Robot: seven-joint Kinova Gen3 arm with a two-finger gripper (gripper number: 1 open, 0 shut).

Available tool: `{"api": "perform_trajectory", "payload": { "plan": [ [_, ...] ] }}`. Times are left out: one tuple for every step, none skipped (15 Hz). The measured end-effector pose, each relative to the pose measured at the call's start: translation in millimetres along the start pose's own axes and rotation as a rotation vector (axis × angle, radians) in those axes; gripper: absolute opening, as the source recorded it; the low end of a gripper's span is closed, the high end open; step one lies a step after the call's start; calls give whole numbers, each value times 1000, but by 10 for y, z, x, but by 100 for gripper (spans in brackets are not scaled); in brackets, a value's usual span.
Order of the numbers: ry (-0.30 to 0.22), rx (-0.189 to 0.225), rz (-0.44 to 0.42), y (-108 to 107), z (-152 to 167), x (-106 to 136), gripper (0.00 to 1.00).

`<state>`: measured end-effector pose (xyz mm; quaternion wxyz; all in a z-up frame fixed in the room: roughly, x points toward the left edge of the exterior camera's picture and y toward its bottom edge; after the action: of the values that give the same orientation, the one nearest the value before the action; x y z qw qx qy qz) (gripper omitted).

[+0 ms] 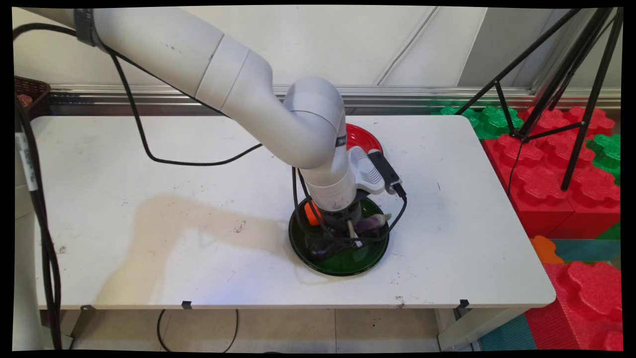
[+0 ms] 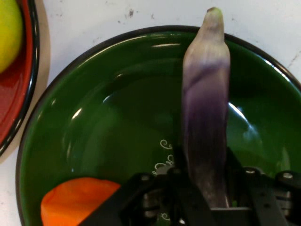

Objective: Place the picked object on the red plate

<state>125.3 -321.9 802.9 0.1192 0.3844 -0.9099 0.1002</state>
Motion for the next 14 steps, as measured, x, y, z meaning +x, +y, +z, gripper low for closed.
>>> {"api": "perform_trajectory", "payload": {
  "plan": [
    [5,2,-1,4,-33,-11,0],
    [11,3,-1,10,-71,-18,0],
    [15,4,-1,13,-103,-21,0],
    [23,6,-1,18,-158,-24,0],
    [33,8,-1,23,-236,-23,0],
    [45,12,-2,23,-325,-21,0],
    [54,15,-4,20,-412,-22,0],
    [60,17,-7,17,-474,-23,0],
    [70,21,-11,11,-573,-25,0],
    [81,26,-14,-1,-696,-29,0],
    [92,32,-16,-21,-825,-35,0],
    [101,38,-17,-41,-938,-42,0],
    [111,46,-20,-74,-1070,-58,0],
    [120,54,-23,-113,-1198,-79,0]
  ]
}}
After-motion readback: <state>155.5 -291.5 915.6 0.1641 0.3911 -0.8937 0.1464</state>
